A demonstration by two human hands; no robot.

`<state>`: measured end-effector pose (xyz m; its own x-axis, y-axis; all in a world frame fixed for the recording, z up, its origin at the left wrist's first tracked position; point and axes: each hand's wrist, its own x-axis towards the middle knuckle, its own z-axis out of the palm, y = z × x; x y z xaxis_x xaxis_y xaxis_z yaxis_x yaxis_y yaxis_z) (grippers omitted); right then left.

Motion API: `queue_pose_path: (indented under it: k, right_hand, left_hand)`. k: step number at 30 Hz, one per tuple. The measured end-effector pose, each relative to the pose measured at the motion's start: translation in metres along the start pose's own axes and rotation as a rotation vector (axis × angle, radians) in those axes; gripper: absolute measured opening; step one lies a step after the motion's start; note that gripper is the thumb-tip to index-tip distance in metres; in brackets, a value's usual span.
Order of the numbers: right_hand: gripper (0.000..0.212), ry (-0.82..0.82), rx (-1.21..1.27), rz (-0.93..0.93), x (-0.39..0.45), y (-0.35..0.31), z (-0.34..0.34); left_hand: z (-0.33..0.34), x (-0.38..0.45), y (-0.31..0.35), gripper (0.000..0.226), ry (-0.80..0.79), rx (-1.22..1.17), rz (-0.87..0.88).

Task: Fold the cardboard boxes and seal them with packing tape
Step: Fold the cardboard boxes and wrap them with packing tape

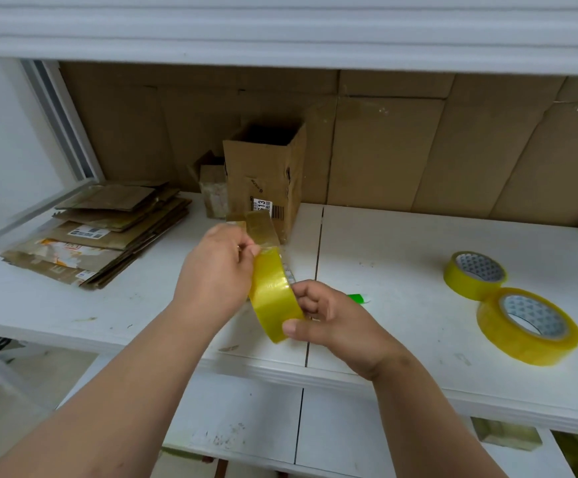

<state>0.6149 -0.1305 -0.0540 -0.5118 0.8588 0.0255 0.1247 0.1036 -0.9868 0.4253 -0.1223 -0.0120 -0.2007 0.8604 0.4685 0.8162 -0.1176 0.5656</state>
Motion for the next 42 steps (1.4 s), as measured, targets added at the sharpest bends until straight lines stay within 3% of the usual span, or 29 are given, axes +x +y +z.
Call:
queue_pose_path:
  k: [2, 5, 9, 11, 15, 18, 20, 24, 29, 37, 42]
  right_hand:
    - [0.018, 0.021, -0.202, -0.048, 0.000, -0.005, 0.003]
    - [0.011, 0.075, -0.370, -0.076, 0.001, -0.011, 0.004]
    - [0.029, 0.210, -0.485, 0.004, 0.001, -0.007, -0.002]
    - [0.049, 0.257, -0.346, 0.027, -0.002, -0.008, -0.006]
    - [0.070, 0.112, 0.054, 0.071, -0.008, -0.011, -0.012]
    - [0.049, 0.026, 0.308, 0.034, -0.009, -0.004, -0.025]
    - [0.033, -0.055, 0.345, 0.012, -0.008, -0.001, -0.030]
    - [0.021, -0.071, 0.124, -0.010, 0.005, -0.005, -0.036]
    - [0.029, 0.211, -0.279, 0.077, 0.032, -0.015, -0.062]
    - [0.016, 0.328, -0.502, 0.182, 0.081, -0.035, -0.088]
    - [0.020, 0.243, -0.537, 0.204, 0.108, -0.038, -0.094]
  left_hand:
    - [-0.003, -0.003, -0.001, 0.011, 0.022, -0.019, -0.024]
    - [-0.010, -0.003, -0.004, 0.020, 0.074, -0.045, -0.031]
    - [-0.023, -0.002, -0.001, 0.024, 0.104, -0.210, -0.104]
    - [-0.021, -0.004, 0.000, 0.022, 0.093, -0.267, -0.186]
    - [-0.014, -0.007, -0.005, 0.020, 0.084, -0.469, -0.395]
    - [-0.019, 0.000, -0.016, 0.017, 0.131, -0.537, -0.492]
    - [-0.021, 0.003, -0.024, 0.017, 0.146, -0.574, -0.519]
    - [-0.018, 0.010, -0.032, 0.017, 0.203, -0.589, -0.505]
    - [-0.015, 0.029, -0.046, 0.018, 0.319, -0.707, -0.601]
    - [0.007, 0.034, -0.060, 0.016, 0.317, -0.758, -0.694]
    - [0.016, 0.031, -0.063, 0.018, 0.438, -0.777, -0.800]
